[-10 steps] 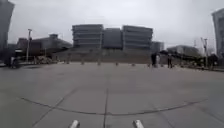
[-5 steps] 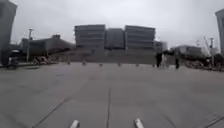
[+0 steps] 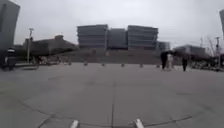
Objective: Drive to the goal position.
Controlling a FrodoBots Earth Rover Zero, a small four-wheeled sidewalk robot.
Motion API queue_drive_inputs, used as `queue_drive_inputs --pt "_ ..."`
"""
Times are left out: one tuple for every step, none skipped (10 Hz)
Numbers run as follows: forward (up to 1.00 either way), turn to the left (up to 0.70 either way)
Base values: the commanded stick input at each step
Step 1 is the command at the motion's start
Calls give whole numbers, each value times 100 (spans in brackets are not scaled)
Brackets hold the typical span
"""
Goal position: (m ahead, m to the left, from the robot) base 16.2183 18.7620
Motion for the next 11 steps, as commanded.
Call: queue_drive_inputs --pt "100 -11" --pt "100 -34" --pt "100 -40" --pt "100 -40" --pt "100 -40" --pt "100 -40" --pt "100 -40" --pt "100 -15" --pt "100 0" --pt "100 0" --pt "100 0"
